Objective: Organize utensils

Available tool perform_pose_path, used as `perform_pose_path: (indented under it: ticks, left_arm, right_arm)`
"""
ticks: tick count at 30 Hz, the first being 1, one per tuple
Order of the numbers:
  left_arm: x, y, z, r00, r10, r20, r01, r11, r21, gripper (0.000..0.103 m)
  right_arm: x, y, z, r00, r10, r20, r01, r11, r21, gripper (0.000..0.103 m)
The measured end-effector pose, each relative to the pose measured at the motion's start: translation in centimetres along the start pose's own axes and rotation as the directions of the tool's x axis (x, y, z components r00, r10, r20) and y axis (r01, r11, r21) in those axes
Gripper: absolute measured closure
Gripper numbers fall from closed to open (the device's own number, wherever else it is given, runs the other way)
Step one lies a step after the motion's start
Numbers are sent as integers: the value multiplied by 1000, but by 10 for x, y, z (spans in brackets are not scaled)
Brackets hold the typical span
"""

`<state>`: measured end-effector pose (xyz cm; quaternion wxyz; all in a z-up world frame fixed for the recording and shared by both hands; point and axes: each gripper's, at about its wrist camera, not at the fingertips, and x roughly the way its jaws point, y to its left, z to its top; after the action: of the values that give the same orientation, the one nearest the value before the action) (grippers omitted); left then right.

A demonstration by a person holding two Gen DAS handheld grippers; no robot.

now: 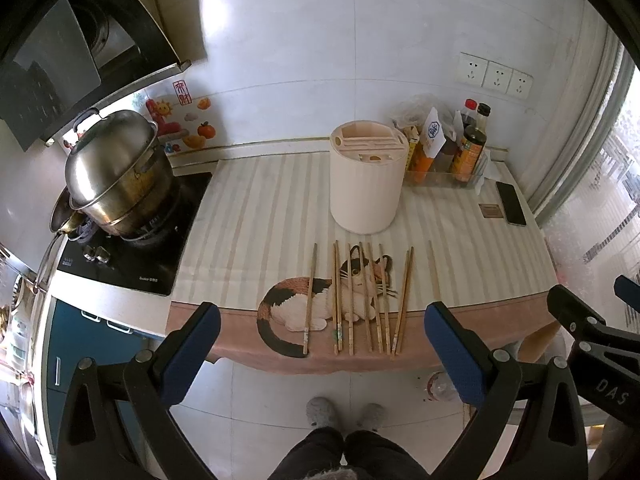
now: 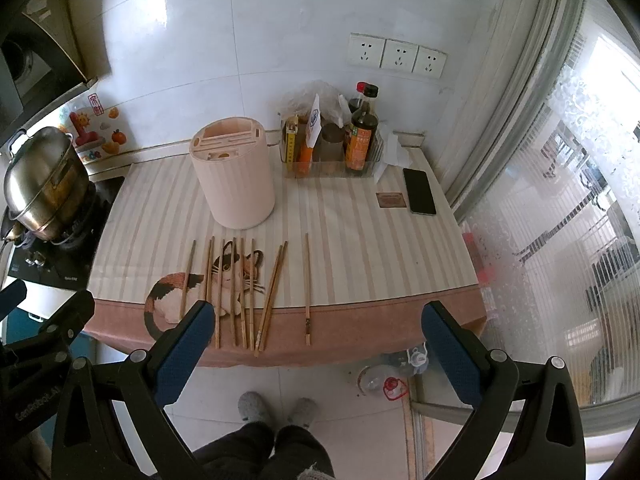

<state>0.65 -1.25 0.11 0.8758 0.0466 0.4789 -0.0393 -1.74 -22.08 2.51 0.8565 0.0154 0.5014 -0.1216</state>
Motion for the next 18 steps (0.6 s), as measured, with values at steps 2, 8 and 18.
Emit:
perform_pose_path:
  ticks: [2, 8, 18]
  left_arm:
    - [0, 0, 0, 1000, 0, -1, 0, 1000, -1, 0]
    - [0, -1, 0, 1000, 1, -1, -1, 1000, 1, 0]
    - [-2, -1, -4, 1000, 3, 1, -3, 1000, 2, 0]
  right_arm:
    - [0, 0, 0, 1000, -2, -2, 2, 1000, 1, 0]
    - [0, -1, -1, 1000, -1, -1, 1, 1000, -1, 0]
    - [-2, 0, -2, 1000, -4, 3, 4, 1000, 2, 0]
